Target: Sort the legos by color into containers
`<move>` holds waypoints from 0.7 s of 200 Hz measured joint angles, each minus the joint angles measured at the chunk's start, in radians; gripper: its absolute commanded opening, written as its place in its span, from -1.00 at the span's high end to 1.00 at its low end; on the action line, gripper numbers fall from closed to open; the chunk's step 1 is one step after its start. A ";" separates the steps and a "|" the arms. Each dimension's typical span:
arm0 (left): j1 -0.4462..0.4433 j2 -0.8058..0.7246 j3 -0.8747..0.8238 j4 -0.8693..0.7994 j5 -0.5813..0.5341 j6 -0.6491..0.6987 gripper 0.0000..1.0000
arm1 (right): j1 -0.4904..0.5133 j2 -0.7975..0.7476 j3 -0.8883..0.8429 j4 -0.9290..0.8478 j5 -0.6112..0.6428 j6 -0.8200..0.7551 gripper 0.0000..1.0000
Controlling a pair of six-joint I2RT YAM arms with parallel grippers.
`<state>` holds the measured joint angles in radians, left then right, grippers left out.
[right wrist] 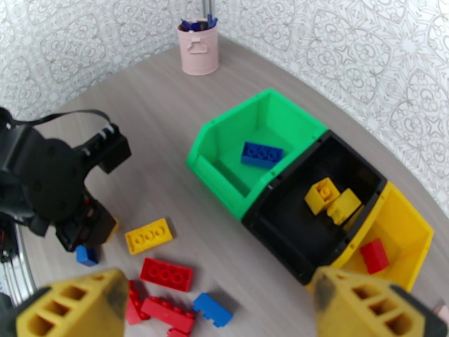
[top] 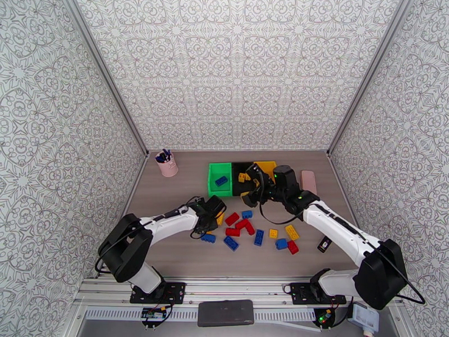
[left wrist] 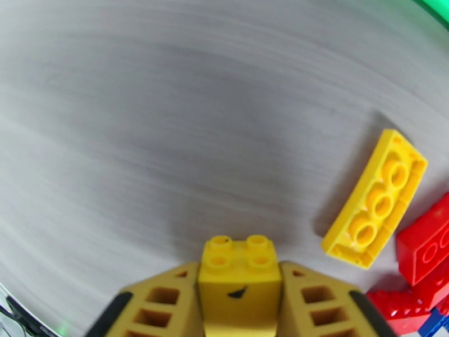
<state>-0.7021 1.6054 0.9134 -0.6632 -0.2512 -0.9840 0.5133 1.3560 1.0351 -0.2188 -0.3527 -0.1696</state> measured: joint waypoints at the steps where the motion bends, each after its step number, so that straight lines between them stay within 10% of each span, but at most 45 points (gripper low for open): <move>1: 0.000 0.000 0.000 0.000 0.000 0.000 0.39 | 0.000 0.000 0.000 0.000 0.000 0.000 -0.79; 67: -0.001 -0.066 0.062 -0.001 -0.064 0.073 0.39 | 0.000 -0.097 -0.068 0.036 0.028 0.005 -0.79; 140: 0.025 0.005 0.245 0.434 -0.043 0.318 0.40 | -0.005 -0.225 -0.169 0.095 0.124 0.024 -0.80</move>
<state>-0.6773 1.6100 1.1587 -0.2295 -0.2947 -0.6659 0.5087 1.1309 0.8665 -0.1242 -0.2287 -0.1452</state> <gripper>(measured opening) 0.322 0.897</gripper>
